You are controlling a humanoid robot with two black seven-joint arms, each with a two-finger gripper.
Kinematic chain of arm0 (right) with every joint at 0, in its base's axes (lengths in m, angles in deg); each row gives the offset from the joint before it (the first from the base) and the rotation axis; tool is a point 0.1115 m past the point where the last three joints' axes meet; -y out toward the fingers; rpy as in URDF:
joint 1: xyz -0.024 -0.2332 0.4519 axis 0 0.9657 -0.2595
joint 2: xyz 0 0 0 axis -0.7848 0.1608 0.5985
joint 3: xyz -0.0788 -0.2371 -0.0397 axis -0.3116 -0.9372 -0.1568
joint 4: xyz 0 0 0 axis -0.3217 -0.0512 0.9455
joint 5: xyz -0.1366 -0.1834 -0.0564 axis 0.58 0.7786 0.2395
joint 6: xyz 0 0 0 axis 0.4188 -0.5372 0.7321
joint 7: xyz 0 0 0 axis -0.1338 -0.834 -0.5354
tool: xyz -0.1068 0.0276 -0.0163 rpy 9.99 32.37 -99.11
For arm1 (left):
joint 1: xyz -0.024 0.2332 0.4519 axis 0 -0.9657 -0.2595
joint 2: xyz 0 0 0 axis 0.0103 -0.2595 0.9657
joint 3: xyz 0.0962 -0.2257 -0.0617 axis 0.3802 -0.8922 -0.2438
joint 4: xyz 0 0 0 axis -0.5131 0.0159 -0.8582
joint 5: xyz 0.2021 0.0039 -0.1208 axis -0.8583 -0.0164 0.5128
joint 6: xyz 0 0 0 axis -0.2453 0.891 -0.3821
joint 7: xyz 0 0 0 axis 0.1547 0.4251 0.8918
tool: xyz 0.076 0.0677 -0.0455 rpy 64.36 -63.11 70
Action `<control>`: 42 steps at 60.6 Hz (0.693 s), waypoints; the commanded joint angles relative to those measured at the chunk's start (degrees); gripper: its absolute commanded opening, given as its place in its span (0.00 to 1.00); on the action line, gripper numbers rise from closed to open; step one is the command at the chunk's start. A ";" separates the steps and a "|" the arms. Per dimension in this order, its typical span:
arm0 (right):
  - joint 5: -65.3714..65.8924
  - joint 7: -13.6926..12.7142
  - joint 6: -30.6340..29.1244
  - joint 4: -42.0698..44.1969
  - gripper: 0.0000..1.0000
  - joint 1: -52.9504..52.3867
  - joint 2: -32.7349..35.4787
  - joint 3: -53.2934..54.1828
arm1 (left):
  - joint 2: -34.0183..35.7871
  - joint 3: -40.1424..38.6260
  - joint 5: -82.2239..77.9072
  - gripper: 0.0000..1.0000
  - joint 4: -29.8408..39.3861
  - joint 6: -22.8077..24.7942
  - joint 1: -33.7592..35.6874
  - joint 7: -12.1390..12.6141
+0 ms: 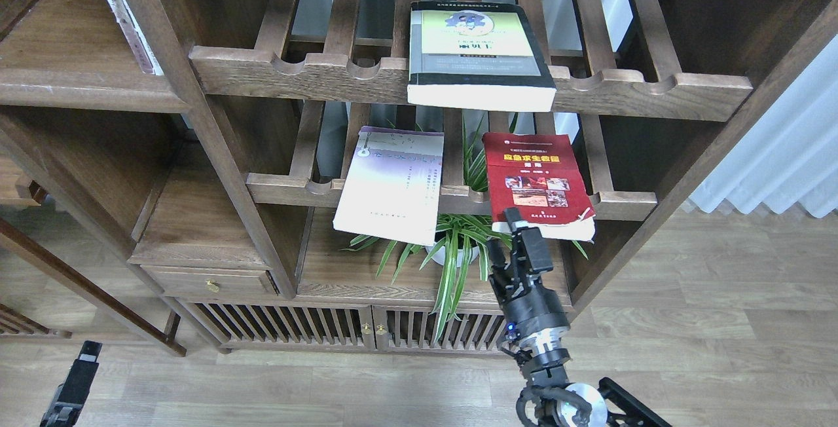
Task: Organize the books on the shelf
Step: 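Reach the right gripper up to the red book and grasp it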
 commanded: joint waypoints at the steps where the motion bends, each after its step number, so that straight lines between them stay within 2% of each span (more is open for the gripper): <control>1: -1.34 0.00 0.00 0.85 0.88 0.09 0.00 1.24 | -0.02 0.00 0.00 1.00 0.00 0.00 -0.01 0.00; 6: -1.78 0.00 0.00 1.02 0.72 0.35 0.00 1.59 | -0.02 0.00 0.08 1.00 0.00 0.00 -0.01 0.00; 14: -1.60 0.00 0.00 1.20 0.61 0.00 0.00 1.59 | -0.02 -0.17 0.08 1.00 0.00 0.00 -0.01 0.00; 33: -1.69 0.00 0.00 1.20 0.60 -1.49 0.00 2.56 | -0.02 -0.26 0.88 1.00 0.00 0.00 -0.01 0.00; 42: -1.69 0.00 0.00 1.20 0.47 -1.84 0.00 3.35 | -0.02 -0.26 0.88 1.00 0.00 0.00 -0.01 0.00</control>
